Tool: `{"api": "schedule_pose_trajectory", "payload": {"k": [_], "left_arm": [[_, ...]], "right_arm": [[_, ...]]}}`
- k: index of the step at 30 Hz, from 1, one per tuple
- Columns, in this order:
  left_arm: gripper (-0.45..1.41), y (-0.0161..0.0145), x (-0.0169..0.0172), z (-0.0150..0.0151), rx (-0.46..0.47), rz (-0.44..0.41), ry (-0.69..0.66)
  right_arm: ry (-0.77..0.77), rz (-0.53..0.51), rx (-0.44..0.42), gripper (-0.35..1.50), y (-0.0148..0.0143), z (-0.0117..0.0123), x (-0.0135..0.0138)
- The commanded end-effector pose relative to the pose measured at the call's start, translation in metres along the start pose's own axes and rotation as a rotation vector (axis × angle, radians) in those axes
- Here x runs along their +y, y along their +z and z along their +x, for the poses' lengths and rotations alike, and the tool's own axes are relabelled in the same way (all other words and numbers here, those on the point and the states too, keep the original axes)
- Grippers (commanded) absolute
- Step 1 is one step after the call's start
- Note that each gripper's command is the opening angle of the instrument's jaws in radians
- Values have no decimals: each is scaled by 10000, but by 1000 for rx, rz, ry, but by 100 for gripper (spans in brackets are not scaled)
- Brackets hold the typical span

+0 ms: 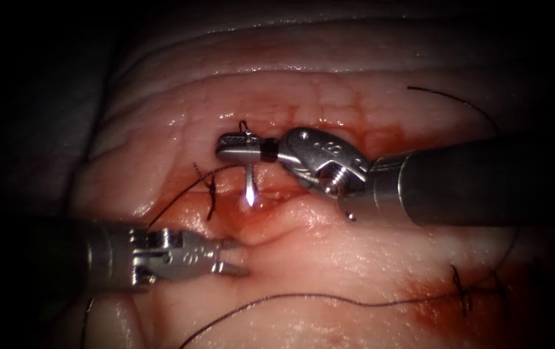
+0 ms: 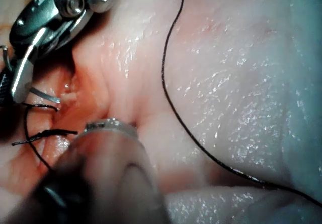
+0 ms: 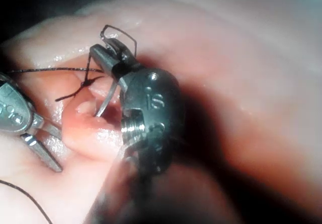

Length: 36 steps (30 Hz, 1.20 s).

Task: Wound Closure
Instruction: With the right hand, throw the needle through the bottom half of the wound.

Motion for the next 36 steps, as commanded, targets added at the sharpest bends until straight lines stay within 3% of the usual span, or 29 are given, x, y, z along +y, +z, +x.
{"api": "schedule_pose_trajectory", "payload": {"k": [1,9,36], "left_arm": [[9,8,1,0,0,0,0],[7,6,1,-2,1,-3,2],[7,5,-2,-2,2,-5,2]], "right_arm": [[11,4,-2,-35,7,-7,1],[12,0,-13,-35,-4,-16,-9],[103,37,-65,-35,0,-46,-44]]}}
